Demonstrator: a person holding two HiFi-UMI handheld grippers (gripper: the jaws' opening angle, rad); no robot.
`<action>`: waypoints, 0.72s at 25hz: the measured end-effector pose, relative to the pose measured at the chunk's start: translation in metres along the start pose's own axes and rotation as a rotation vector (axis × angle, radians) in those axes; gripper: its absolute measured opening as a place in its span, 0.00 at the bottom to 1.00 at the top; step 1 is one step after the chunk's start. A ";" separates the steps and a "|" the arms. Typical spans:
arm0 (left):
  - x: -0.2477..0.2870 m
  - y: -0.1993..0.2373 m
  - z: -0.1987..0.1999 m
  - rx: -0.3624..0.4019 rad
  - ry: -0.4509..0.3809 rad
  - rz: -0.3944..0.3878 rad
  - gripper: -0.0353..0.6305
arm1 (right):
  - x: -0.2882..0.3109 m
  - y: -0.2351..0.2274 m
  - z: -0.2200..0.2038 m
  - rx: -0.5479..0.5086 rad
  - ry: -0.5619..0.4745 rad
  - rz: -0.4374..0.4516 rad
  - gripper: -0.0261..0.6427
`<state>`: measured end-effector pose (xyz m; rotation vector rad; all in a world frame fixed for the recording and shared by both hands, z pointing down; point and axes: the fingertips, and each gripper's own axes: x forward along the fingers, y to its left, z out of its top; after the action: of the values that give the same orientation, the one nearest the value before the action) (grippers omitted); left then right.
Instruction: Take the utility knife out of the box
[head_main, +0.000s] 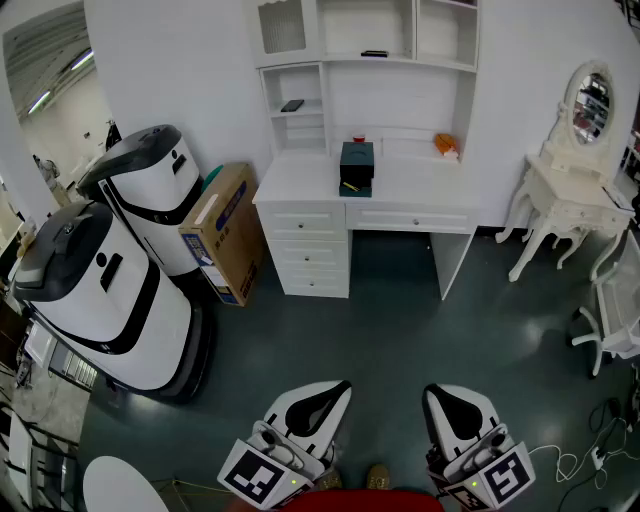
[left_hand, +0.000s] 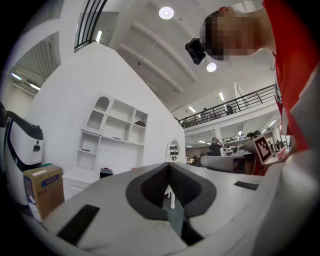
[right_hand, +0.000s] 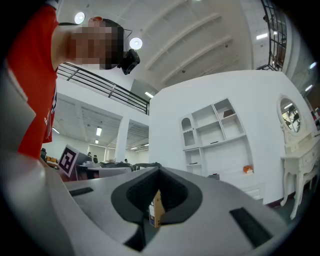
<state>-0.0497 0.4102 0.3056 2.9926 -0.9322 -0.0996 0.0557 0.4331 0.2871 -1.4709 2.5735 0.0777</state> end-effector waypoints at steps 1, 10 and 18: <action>0.000 -0.001 0.000 0.000 0.000 -0.001 0.07 | 0.000 0.000 0.000 0.000 0.000 0.000 0.03; -0.001 -0.002 0.002 0.006 -0.010 0.001 0.07 | -0.001 0.003 -0.002 0.000 0.005 0.008 0.03; -0.002 0.000 -0.001 0.007 0.001 0.007 0.07 | -0.001 0.005 -0.002 0.008 -0.015 0.023 0.03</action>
<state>-0.0512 0.4117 0.3064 2.9954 -0.9444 -0.0954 0.0515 0.4363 0.2890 -1.4329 2.5762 0.0807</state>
